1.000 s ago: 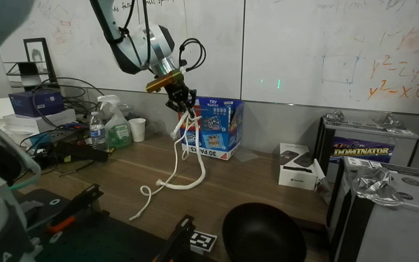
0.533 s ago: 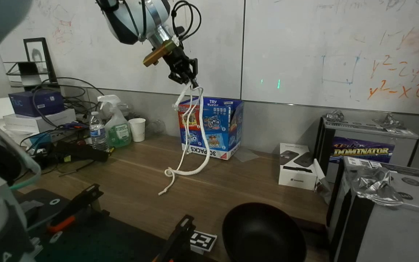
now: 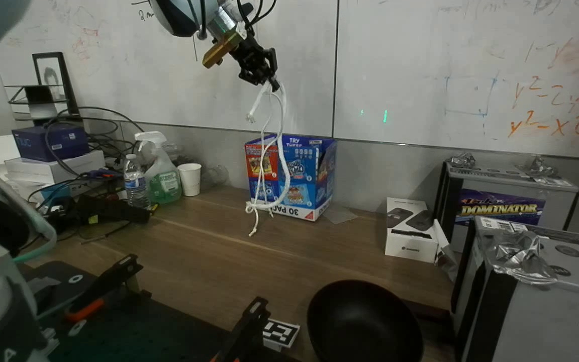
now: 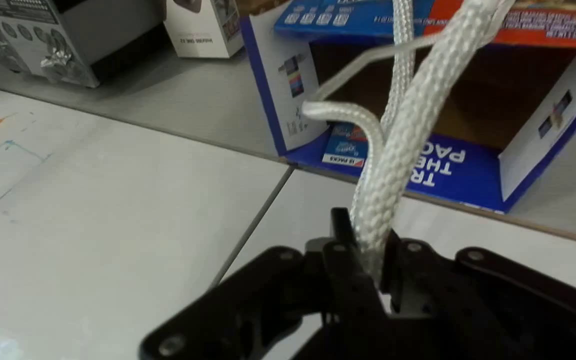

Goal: Put the ropes in the box

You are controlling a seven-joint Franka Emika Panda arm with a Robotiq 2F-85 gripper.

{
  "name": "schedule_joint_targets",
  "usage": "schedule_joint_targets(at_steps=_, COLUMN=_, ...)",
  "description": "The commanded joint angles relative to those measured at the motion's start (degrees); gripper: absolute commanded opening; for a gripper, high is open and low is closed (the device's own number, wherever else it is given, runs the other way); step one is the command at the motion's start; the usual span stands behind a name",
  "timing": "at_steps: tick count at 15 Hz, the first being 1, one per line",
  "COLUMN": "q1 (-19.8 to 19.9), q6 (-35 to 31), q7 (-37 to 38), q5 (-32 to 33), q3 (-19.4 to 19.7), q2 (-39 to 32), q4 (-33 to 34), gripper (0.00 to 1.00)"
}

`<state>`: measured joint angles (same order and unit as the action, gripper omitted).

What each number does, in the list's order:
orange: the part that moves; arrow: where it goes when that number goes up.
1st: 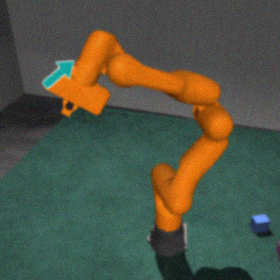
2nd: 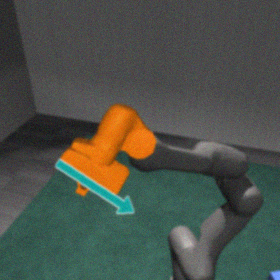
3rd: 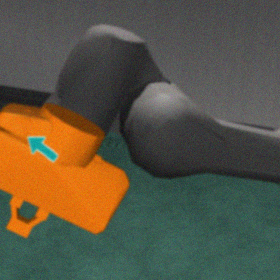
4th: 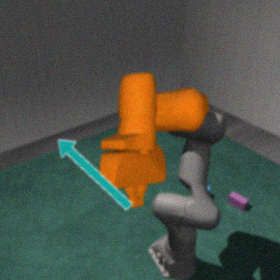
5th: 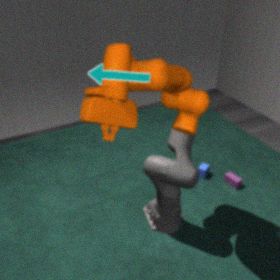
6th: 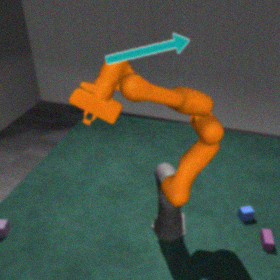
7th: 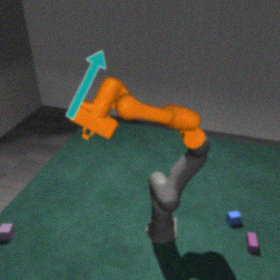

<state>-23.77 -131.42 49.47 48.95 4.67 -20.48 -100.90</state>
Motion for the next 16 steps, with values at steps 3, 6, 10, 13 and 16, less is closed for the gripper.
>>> schedule_joint_targets(at_steps=3, q1=4.0, q6=0.2, q7=4.5, q5=5.3, q3=-1.8, q2=-6.7, q4=12.9, gripper=0.14)
schedule_joint_targets(at_steps=6, q1=5.0, q6=-0.4, q7=6.0, q5=7.7, q3=-0.8, q2=-11.2, q4=18.4, gripper=0.13)
schedule_joint_targets(at_steps=10, q1=7.1, q6=-0.9, q7=5.7, q5=7.5, q3=-1.1, q2=-15.6, q4=22.8, gripper=0.13)
schedule_joint_targets(at_steps=13, q1=8.7, q6=-1.5, q7=3.7, q5=5.3, q3=-1.8, q2=-17.7, q4=23.1, gripper=0.12)
schedule_joint_targets(at_steps=16, q1=10.8, q6=-2.0, q7=0.2, q5=0.6, q3=-3.2, q2=-19.0, q4=22.0, gripper=0.12)
